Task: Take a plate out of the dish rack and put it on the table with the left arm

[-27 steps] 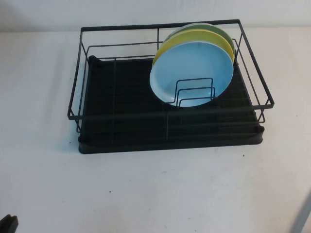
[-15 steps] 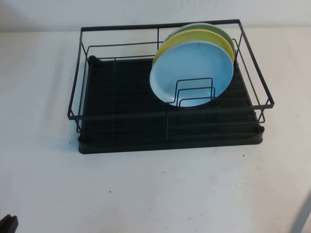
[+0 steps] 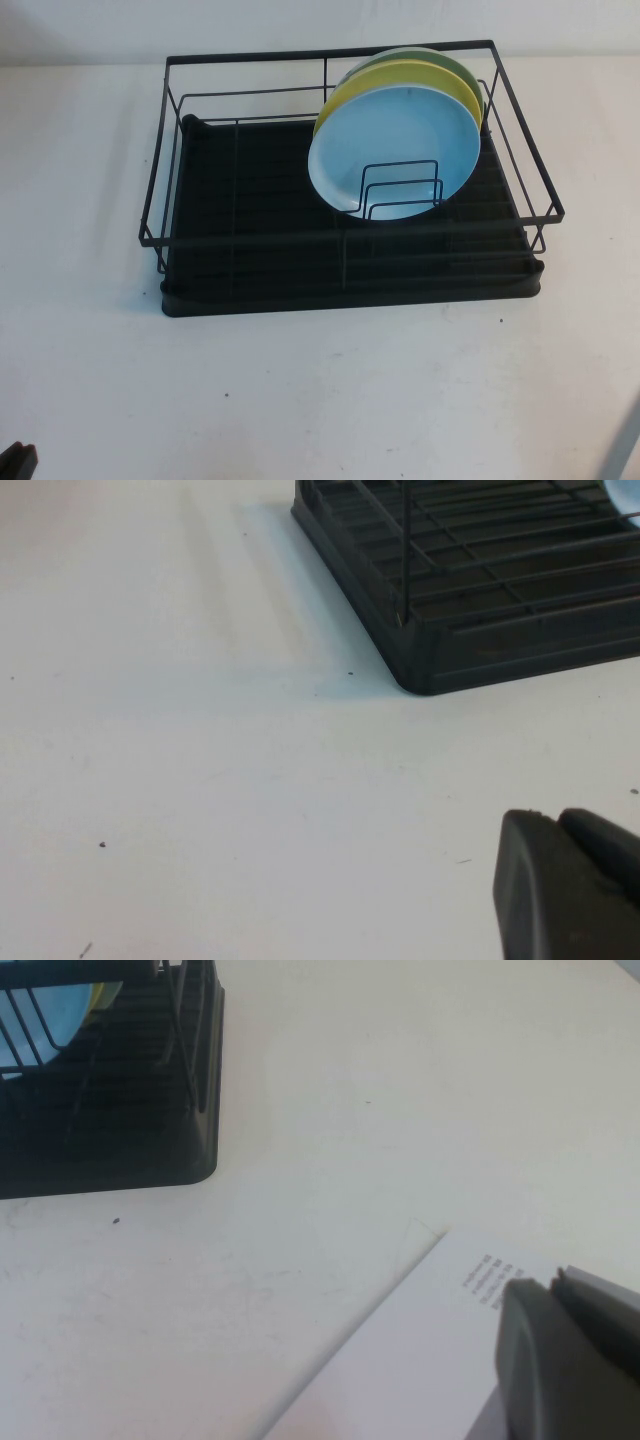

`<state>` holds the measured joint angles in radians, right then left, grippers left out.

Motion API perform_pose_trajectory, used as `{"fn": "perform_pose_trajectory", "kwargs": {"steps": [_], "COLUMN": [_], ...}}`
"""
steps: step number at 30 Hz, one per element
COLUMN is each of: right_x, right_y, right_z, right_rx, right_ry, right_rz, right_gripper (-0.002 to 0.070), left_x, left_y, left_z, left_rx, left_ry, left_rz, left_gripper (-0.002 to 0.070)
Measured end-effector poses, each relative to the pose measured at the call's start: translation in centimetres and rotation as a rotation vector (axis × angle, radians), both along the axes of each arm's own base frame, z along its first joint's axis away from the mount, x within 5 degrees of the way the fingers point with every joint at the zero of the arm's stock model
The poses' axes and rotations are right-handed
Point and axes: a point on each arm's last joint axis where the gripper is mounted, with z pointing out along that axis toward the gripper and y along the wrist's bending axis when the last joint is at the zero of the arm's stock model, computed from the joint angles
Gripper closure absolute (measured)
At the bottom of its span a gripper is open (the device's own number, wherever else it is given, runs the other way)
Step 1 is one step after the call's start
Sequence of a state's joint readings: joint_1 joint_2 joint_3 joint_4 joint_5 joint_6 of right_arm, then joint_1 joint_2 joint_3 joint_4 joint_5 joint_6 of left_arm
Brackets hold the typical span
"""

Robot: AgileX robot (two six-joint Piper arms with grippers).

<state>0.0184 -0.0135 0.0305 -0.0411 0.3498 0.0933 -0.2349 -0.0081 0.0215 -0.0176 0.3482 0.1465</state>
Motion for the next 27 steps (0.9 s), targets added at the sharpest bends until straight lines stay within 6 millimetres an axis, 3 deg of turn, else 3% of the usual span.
{"fn": "perform_pose_trajectory", "kwargs": {"steps": [15, 18, 23, 27], "right_x": [0.0, 0.0, 0.0, 0.0], "right_y": [0.0, 0.0, 0.0, 0.0], "right_z": [0.0, 0.0, 0.0, 0.0], "right_rx": [0.000, 0.000, 0.000, 0.000], "right_ry": [0.000, 0.000, 0.000, 0.000], "right_rz": [0.000, 0.000, 0.000, 0.000], "right_gripper": [0.0696, 0.0696, 0.0696, 0.0696], "left_x": [0.0, 0.1, 0.1, 0.2], "left_y": [0.0, -0.3, -0.7, -0.5], "left_z": [0.1, 0.5, 1.8, 2.4], "left_rx": [-0.011, -0.185, -0.805, -0.968], "left_ry": [-0.015, -0.019, 0.026, -0.002], "left_rz": [0.002, 0.013, 0.067, 0.088], "left_gripper": [0.0679, 0.0679, 0.0679, 0.0679]}}
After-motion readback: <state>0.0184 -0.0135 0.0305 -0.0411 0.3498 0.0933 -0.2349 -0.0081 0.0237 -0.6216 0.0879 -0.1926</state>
